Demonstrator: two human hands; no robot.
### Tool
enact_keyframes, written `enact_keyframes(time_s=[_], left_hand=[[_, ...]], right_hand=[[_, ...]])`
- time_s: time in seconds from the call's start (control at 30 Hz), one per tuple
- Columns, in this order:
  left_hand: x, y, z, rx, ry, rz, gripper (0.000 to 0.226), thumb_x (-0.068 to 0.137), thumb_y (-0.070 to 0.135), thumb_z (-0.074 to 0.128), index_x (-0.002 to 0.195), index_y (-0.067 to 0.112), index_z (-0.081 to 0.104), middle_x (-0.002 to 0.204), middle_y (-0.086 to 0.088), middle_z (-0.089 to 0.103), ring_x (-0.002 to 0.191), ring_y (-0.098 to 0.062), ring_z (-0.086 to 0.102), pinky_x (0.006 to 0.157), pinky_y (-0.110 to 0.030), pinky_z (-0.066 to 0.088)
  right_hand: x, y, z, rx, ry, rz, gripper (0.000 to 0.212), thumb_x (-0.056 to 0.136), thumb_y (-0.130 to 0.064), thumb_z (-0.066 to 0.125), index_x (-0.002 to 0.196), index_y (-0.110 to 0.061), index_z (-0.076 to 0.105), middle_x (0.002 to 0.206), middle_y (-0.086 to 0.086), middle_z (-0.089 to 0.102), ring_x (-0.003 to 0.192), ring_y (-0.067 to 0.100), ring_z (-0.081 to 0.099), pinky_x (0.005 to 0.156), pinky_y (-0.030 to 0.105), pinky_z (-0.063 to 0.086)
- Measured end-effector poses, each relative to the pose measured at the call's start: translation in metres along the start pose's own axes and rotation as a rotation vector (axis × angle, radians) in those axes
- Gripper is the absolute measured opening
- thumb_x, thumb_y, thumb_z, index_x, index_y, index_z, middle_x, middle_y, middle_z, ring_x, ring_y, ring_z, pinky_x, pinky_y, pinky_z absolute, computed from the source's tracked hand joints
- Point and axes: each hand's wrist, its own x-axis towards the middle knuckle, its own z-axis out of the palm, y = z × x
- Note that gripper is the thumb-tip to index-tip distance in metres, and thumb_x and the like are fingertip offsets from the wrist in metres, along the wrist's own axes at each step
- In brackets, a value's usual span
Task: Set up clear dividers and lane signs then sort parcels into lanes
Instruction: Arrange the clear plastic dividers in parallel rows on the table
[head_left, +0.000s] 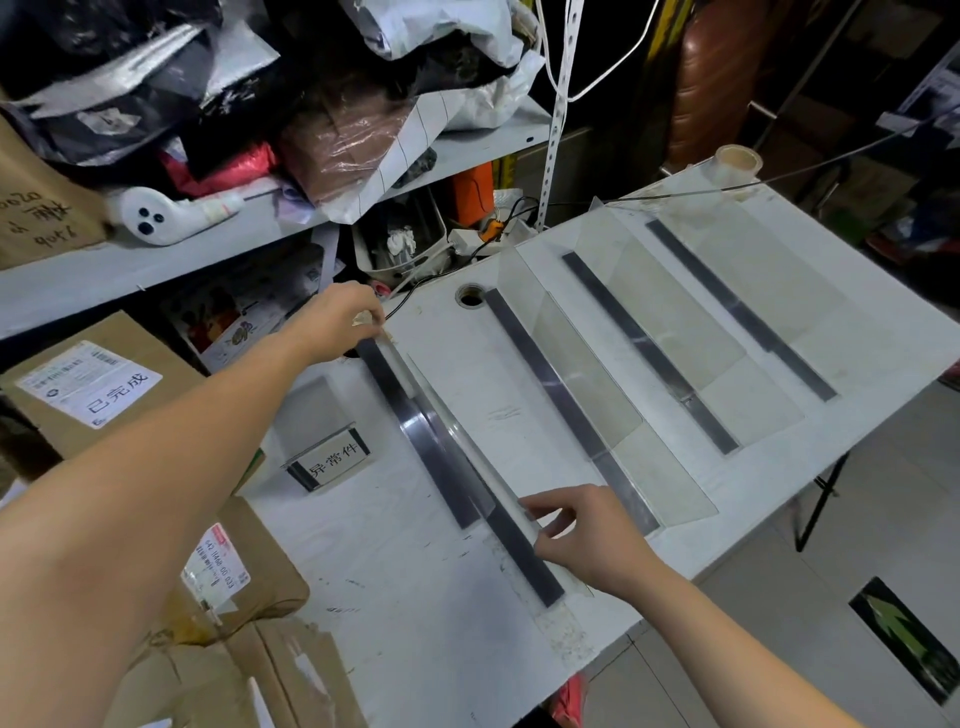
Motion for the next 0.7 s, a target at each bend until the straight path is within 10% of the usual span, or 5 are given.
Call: enact_keyframes(time_s=[0.5,0.7], left_hand=[[0.014,0.005,-0.004,-0.068,0.016,-0.016,0.005,0.090,0.016,0.076,0.094,0.015,0.072,0.099,0.005,0.061,0.097,-0.018,0.056,0.090,-0.039,0.049],[0.018,0.003,0.011,-0.106,0.028,-0.049,0.007,0.090,0.014,0.076,0.092,0.016,0.069,0.100,0.001,0.063,0.100,-0.022,0.057,0.090,-0.040,0.048]], right_hand=[[-0.011,0.002,0.001,-0.002,0.002,0.036,0.049,0.077,-0.013,0.068,0.122,-0.030,0.074,0.104,-0.020,0.073,0.085,-0.008,0.067,0.068,0.011,0.051],[-0.011,-0.002,0.006,-0.012,-0.006,0.021,0.051,0.076,-0.014,0.070,0.124,-0.029,0.074,0.110,-0.018,0.074,0.090,-0.004,0.069,0.085,0.021,0.058]])
